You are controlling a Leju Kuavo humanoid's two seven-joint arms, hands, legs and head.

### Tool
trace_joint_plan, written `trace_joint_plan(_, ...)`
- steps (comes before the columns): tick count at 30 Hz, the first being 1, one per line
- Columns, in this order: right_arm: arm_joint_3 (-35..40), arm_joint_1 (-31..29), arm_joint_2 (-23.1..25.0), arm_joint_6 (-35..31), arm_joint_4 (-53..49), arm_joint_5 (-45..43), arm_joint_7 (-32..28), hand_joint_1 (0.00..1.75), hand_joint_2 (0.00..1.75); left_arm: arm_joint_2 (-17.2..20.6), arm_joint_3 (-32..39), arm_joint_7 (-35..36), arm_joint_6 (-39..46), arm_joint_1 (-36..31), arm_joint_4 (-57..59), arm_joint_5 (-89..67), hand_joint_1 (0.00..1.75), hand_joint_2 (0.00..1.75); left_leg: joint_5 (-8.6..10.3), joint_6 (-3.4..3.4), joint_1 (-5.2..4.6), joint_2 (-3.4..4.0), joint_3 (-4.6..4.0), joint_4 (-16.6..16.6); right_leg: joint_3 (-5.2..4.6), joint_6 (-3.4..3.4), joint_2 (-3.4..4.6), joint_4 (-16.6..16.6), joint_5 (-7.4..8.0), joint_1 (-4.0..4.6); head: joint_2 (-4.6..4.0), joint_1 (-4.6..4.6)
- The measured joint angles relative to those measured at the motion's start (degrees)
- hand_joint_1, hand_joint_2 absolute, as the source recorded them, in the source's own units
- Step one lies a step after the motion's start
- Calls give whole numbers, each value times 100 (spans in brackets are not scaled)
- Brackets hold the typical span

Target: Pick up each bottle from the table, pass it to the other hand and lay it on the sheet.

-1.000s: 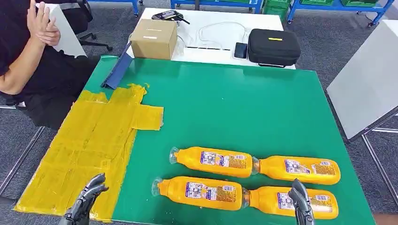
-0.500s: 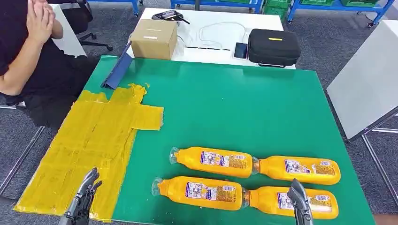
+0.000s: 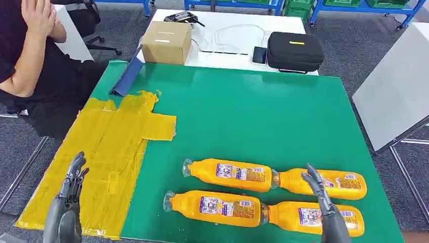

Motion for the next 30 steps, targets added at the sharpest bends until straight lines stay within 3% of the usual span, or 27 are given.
trace_joint_plan(6, -800, -561, 841, 894, 391, 307, 416, 0, 0, 287, -177, 348, 332, -433, 199, -98, 0, 0, 8, -4, 0, 1, -1, 0, 14, 0, 0, 0, 3, 0, 0, 2)
trace_joint_plan(10, -887, -720, 985, 952, 531, 560, 729, 0, 0, 518, -384, 597, 511, -521, 249, -151, 0, 0, 8, -4, 0, 2, -3, 0, 17, 0, 1, 0, 3, -1, 0, 0)
trace_joint_plan(13, -941, -886, 897, 1200, 551, 400, 1329, 0, 0, 678, -431, 785, 649, -558, 251, -280, 0, 0, 8, -4, -1, 1, -6, 0, 17, 0, 1, 0, 3, -2, 0, 2)
trace_joint_plan(14, -939, -914, 847, 1215, 551, 446, 1397, 0, 175, 686, -431, 807, 656, -564, 251, -322, 0, 0, 8, -4, -1, 1, -6, 1, 16, 0, 1, 0, 3, -2, 0, 0)
trace_joint_plan(15, -939, -953, 773, 1243, 553, 561, 1486, 0, 175, 702, -428, 839, 664, -576, 251, -376, 0, 0, 8, -4, -1, 1, -6, 1, 16, 0, 1, 0, 3, -3, 0, 0)
trace_joint_plan(16, -935, -981, 700, 1271, 555, 663, 1555, 0, 0, 714, -426, 863, 675, -587, 251, -412, 0, 0, 8, -4, -2, 1, -7, 1, 16, 0, 0, 0, 3, -4, 0, 0)
trace_joint_plan(17, -933, -1003, 633, 1280, 559, 724, 1594, 0, 175, 723, -424, 883, 682, -596, 251, -435, 0, 0, 8, -4, -2, 1, -7, 1, 16, 0, 0, 0, 3, -4, 0, 2)
trace_joint_plan(30, -416, -1094, -698, 1442, 791, 1049, 2131, 0, 175, 776, -376, 1019, 625, -760, 251, -402, 0, 0, 7, -4, -3, 0, -11, 2, 13, 1, 0, -1, 3, -5, 0, 0)
